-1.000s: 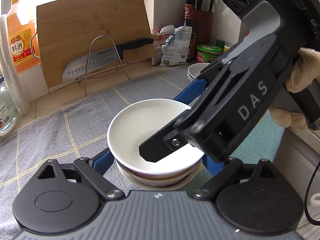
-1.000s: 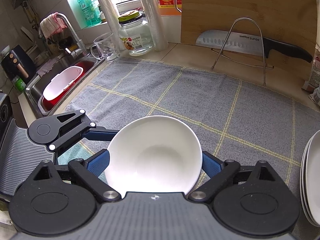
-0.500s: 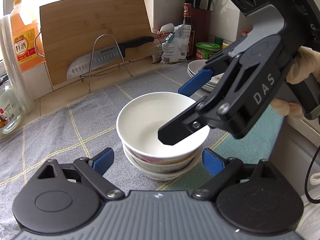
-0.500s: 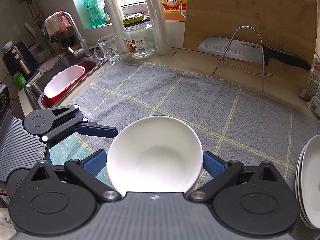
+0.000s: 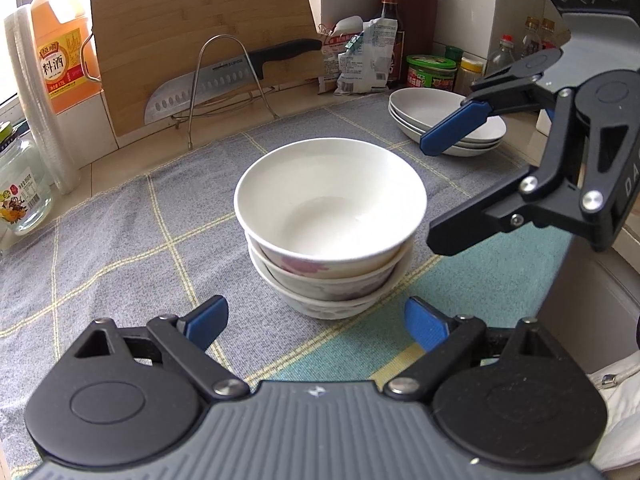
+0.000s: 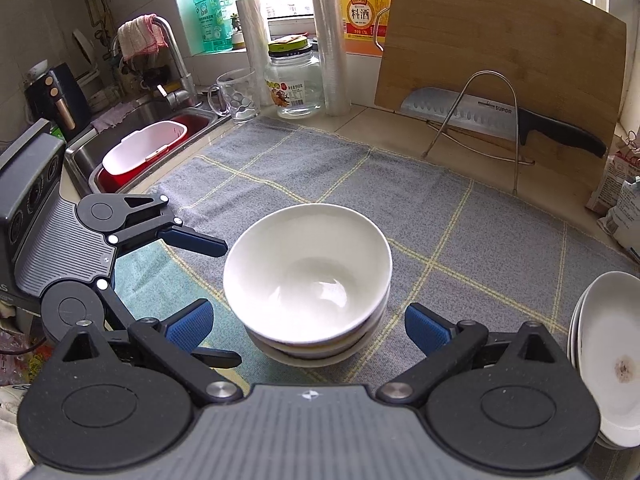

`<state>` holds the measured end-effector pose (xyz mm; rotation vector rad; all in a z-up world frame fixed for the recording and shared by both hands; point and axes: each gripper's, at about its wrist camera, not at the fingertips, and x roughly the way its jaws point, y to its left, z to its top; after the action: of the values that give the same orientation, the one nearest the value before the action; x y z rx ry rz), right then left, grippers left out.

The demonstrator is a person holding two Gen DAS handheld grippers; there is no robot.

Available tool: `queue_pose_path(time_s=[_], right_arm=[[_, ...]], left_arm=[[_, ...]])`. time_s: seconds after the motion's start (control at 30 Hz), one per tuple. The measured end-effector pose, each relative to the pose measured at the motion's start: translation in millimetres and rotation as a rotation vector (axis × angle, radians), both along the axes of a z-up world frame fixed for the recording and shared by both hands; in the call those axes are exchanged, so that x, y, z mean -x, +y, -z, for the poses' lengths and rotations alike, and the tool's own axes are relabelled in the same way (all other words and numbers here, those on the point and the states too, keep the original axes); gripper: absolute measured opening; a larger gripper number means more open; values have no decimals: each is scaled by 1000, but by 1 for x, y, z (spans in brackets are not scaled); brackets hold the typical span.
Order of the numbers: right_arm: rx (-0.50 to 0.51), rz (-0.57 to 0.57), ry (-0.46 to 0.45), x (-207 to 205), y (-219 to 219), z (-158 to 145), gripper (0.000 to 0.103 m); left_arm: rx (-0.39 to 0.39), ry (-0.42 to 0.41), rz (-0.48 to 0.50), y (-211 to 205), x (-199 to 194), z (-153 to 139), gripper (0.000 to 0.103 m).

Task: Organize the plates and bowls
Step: 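Move both grippers to opposite sides of the three-bowl stack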

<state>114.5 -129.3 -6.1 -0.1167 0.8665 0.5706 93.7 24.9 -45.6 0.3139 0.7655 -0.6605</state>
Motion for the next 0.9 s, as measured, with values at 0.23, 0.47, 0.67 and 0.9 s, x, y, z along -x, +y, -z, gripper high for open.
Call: queue_pose_path(time_s=[0.23,0.47,0.67,0.9], right_arm=[[26,-4,4,10,-18,24,103],[98,-36,14,5,-18,61,103],[132,-54,49,-5,-13,86,103],[200,-70,43,-4,-1,94,103]], left_arm=[[-29,26,-46,-8,6,2,95],[-50,46,-109,-8,8,6,95],[-52,83,-126,-8,4,17,95],[-33,127,-70,-7,-12,33,95]])
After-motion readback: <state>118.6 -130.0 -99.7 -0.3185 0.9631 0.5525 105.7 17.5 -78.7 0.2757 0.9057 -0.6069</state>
